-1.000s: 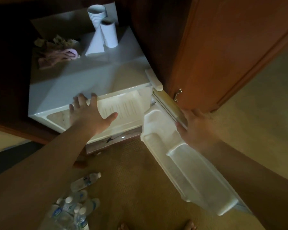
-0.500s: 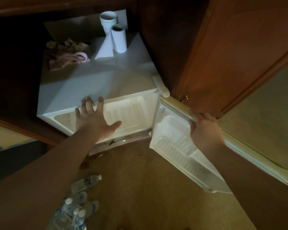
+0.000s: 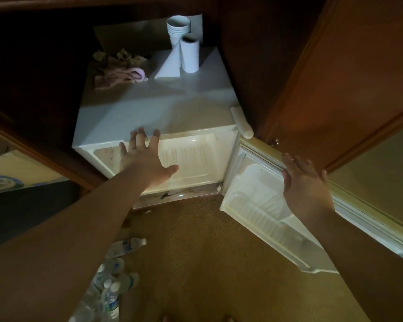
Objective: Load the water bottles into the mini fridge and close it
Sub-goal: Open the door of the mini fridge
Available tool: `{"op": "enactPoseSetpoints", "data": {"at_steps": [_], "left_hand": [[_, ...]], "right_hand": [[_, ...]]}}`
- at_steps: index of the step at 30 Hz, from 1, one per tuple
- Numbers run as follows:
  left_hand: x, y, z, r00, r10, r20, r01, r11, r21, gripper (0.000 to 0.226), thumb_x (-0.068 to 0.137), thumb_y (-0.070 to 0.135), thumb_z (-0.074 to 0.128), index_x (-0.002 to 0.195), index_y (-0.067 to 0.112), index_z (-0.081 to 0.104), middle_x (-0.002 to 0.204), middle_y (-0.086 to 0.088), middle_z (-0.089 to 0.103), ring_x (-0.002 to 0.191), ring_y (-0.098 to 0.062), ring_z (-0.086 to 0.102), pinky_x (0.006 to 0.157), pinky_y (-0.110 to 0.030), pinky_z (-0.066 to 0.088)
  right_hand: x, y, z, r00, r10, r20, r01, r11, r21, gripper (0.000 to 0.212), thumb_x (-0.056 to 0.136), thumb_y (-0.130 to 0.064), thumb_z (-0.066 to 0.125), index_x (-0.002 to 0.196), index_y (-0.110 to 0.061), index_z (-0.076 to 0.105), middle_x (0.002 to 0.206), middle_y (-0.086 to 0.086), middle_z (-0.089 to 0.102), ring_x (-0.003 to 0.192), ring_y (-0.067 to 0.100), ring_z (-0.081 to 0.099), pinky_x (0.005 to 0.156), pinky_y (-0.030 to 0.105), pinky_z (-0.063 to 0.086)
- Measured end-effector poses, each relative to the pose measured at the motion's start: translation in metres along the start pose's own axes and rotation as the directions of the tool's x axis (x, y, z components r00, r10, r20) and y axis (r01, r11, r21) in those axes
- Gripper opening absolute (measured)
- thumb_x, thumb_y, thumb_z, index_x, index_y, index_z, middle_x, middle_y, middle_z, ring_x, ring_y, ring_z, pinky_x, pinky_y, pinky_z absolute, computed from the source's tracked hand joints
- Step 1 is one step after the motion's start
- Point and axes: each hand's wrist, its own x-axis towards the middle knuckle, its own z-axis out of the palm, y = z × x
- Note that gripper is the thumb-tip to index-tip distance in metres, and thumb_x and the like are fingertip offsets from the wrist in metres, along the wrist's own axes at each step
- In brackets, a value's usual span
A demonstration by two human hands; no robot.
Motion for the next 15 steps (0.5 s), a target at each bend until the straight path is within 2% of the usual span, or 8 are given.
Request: {"op": "enactPoseSetpoints", "data": {"at_steps": [3,6,9,11,12,13,15], "left_hand": [[0.001,-0.005,-0.003,0.999,-0.011,0.052,0.012,1.000,-0.026,0.112,0.080,0.078,0.055,0.159,0.034,-0.011,0.169,-0.009,-0.015,0.156,-0.032,-0.010,0.123,-0.061,0.006],[-0.008,-0.006,-0.007,0.993,-0.006,0.119,0.021,0.993,-0.119,0.107,0.086,0.070,0.056,0.159,0.035,-0.014,0.168,-0.005,-0.023,0.155,-0.028,-0.017,0.124,-0.059,0.003],[-0.043,-0.009,-0.001,0.995,-0.058,0.084,0.080,0.955,-0.286,0.097,0.091,0.065,0.053,0.161,0.034,-0.008,0.169,-0.002,-0.019,0.156,-0.025,-0.013,0.125,-0.054,0.001],[-0.088,-0.013,0.006,0.988,-0.149,0.048,0.154,0.874,-0.462,0.092,0.093,0.061,0.054,0.160,0.036,-0.003,0.170,0.002,-0.008,0.157,-0.023,-0.002,0.125,-0.051,0.008],[-0.113,-0.016,0.010,0.974,-0.218,0.061,0.214,0.802,-0.558,0.088,0.093,0.060,0.055,0.160,0.038,0.001,0.170,0.006,0.002,0.156,-0.022,0.006,0.125,-0.051,0.015],[-0.139,-0.021,0.015,0.955,-0.281,0.097,0.278,0.725,-0.630,0.083,0.093,0.059,0.055,0.158,0.041,0.008,0.167,0.008,0.016,0.153,-0.020,0.018,0.122,-0.052,0.025],[-0.192,-0.034,0.026,0.908,-0.378,0.181,0.384,0.574,-0.723,0.067,0.092,0.057,0.056,0.151,0.046,0.026,0.150,0.010,0.043,0.136,-0.016,0.046,0.108,-0.048,0.047]], "right_hand": [[-0.002,0.000,0.003,1.000,-0.028,0.004,0.028,0.999,-0.033,0.052,0.108,-0.028,0.023,0.159,-0.022,0.019,0.162,0.010,0.032,0.152,0.035,0.020,0.119,0.065,0.017],[-0.007,-0.004,0.003,0.999,-0.045,-0.008,0.044,0.996,-0.076,0.054,0.106,-0.027,0.025,0.159,-0.019,0.016,0.165,0.014,0.023,0.153,0.038,0.014,0.116,0.072,0.016],[-0.019,-0.024,-0.002,0.981,-0.175,-0.080,0.166,0.980,-0.112,0.061,0.102,-0.034,0.029,0.159,-0.016,0.017,0.166,0.017,0.016,0.154,0.037,0.008,0.117,0.071,0.010],[-0.031,-0.053,-0.003,0.939,-0.337,-0.065,0.333,0.940,-0.072,0.068,0.099,-0.040,0.031,0.160,-0.016,0.017,0.167,0.016,0.015,0.155,0.036,0.009,0.120,0.066,0.010],[-0.039,-0.071,0.000,0.904,-0.424,-0.049,0.422,0.905,-0.047,0.069,0.098,-0.039,0.034,0.161,-0.016,0.018,0.167,0.014,0.016,0.155,0.034,0.012,0.121,0.063,0.012],[-0.048,-0.091,0.004,0.865,-0.500,-0.024,0.500,0.866,-0.017,0.068,0.099,-0.037,0.038,0.161,-0.017,0.019,0.167,0.012,0.017,0.155,0.032,0.014,0.122,0.061,0.016],[-0.068,-0.136,0.015,0.801,-0.596,0.054,0.592,0.802,0.077,0.067,0.100,-0.033,0.047,0.160,-0.021,0.022,0.167,0.006,0.021,0.154,0.026,0.018,0.121,0.056,0.026]]}}
